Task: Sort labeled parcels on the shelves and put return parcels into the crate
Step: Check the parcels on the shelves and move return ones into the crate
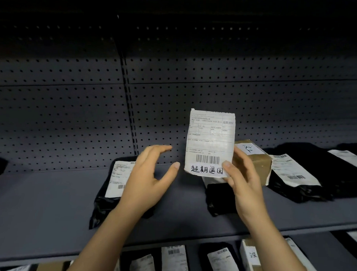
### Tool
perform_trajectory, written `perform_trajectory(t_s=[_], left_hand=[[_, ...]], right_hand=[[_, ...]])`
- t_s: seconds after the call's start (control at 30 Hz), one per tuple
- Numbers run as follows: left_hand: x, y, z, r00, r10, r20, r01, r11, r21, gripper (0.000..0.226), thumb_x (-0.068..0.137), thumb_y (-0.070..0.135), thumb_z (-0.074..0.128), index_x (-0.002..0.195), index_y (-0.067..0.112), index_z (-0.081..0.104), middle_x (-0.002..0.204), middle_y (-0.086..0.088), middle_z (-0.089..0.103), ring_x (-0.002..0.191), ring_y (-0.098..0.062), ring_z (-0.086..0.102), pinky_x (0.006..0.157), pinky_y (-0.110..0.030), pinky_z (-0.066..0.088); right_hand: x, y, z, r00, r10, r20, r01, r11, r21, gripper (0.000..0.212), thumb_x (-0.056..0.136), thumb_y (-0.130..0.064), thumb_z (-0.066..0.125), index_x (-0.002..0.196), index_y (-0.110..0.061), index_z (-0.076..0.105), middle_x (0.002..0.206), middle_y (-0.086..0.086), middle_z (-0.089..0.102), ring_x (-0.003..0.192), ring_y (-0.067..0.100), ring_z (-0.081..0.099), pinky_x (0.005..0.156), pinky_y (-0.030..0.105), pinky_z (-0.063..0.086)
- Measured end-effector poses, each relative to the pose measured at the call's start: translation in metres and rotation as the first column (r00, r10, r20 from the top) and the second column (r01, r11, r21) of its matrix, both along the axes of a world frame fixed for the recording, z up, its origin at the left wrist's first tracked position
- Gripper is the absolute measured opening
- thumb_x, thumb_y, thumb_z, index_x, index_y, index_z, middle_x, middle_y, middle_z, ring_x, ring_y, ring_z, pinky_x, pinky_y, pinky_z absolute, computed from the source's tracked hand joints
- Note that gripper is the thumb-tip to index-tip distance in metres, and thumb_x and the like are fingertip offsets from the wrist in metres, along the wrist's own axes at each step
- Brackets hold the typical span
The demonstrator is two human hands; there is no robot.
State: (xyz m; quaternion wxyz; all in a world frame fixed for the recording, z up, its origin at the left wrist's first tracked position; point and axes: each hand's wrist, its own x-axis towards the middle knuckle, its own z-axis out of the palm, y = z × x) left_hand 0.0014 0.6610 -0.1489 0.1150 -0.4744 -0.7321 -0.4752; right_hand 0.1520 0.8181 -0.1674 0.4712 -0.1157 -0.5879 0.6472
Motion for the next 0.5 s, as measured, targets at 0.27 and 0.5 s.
perform_trajectory(t_s=[0.27,0.5], left_hand=[[0.027,0.024,0.01,0.922,0.026,-0.386,-0.071,0.992,-0.104,0.043,0.09,0.046,0.049,0.123,0.02,0.057,0.115,0.007,0.058,0.11,-0.013,0.05,0.094,-0.032,0.039],[0.065,0.064,0.002,0.874,-0.104,-0.475,0.025,0.985,-0.171,0.035,0.09,0.037,0.053,0.119,0.018,0.059,0.109,0.004,0.06,0.103,-0.019,0.052,0.086,-0.033,0.038]], right_hand=[[0.055,0.026,-0.005,0.994,-0.109,0.02,0.108,0.993,0.052,0.049,0.08,-0.026,0.075,0.126,-0.027,0.059,0.123,-0.007,0.067,0.118,0.015,0.061,0.105,0.05,0.044],[0.113,0.038,-0.009,0.966,-0.257,0.025,0.256,0.966,0.043,0.051,0.074,-0.036,0.071,0.124,-0.031,0.06,0.127,0.001,0.065,0.121,0.021,0.059,0.102,0.048,0.047]])
